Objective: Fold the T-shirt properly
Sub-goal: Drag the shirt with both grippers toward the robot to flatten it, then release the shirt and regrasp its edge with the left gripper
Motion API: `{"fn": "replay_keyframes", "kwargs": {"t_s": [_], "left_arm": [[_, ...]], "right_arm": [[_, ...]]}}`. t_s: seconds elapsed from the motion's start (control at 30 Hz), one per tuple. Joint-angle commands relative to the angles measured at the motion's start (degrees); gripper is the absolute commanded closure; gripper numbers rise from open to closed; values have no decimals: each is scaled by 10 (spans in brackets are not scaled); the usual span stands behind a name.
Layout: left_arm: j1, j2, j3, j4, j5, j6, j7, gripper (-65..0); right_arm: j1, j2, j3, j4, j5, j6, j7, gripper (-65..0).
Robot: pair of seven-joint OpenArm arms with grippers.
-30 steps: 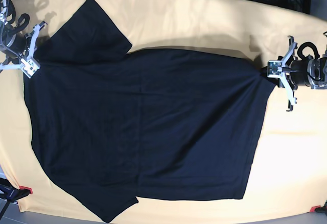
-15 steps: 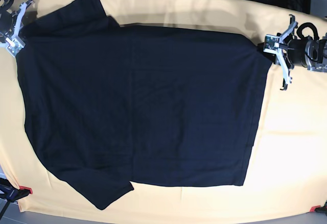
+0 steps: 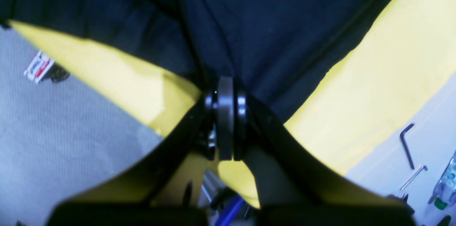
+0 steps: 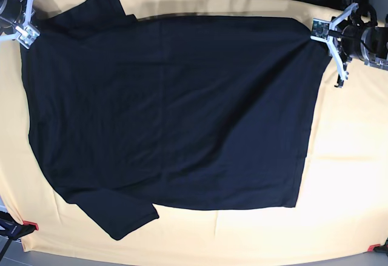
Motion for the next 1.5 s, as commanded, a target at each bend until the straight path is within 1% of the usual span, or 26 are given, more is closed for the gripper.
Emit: {"fn": "replay_keyframes", "kwargs": {"t_s": [0.0,0.07,0.17,0.3,0.37,0.47,0.53,0.6,0.7,0.8,0.87,1.0,1.07,1.13,1.2,1.3,1.43,1.47], "left_arm": [[-3,-19,-7,12,-14,-3,14,0],[-3,-18,-7,23,-26,-3,37,0],[-3,-18,-7,27,-26,-3,40,0],[-3,-18,-7,27,-26,-3,44,0],[-3,-18,-7,27,-26,-3,44,0],[-3,-18,-7,27,-34,-3,44,0],[-3,-18,-7,27,-46,-3,45,0],[-3,-18,-7,28,-50,-3,50,0],[-3,-19,-7,37,-63,-3,86,0],[-3,-19,-7,47,-111,-3,140,0],[-3,-19,-7,53,-127,-3,152,0],[-3,-18,-7,55,-125,-3,151,0],[-3,-18,-7,55,-124,-3,151,0],[-4,-18,-7,55,-117,-3,151,0],[-4,-18,-7,55,-89,-3,145,0],[-4,-18,-7,54,-30,-3,106,0],[-4,-11,-7,54,45,-3,40,0],[-4,-7,-7,54,65,7,31,0]], "right_arm": [[-9,8,8,7,-3,-2,-5,0],[-14,8,8,7,-3,-2,-18,0],[-14,7,11,7,-1,-3,-42,0],[-14,-5,33,7,0,-14,-56,0],[-14,-10,49,7,4,-29,-77,0],[-14,-11,70,7,52,-32,-123,0],[-14,-11,79,7,85,-31,-142,0],[-14,-12,82,7,99,-31,-150,0],[-14,-21,82,7,98,-28,-159,0],[-17,-30,82,7,98,-24,-172,0],[-31,-30,82,7,97,-24,-172,0],[-45,-30,82,7,92,-16,-170,0],[-45,-30,82,7,86,-15,-154,0],[-45,-29,82,7,76,-15,-127,0],[-40,-28,82,10,50,-15,-94,0],[-29,-24,82,12,14,-15,-55,0],[-2,-8,82,12,12,-23,-25,0],[5,-6,82,12,12,-26,-17,0]]}}
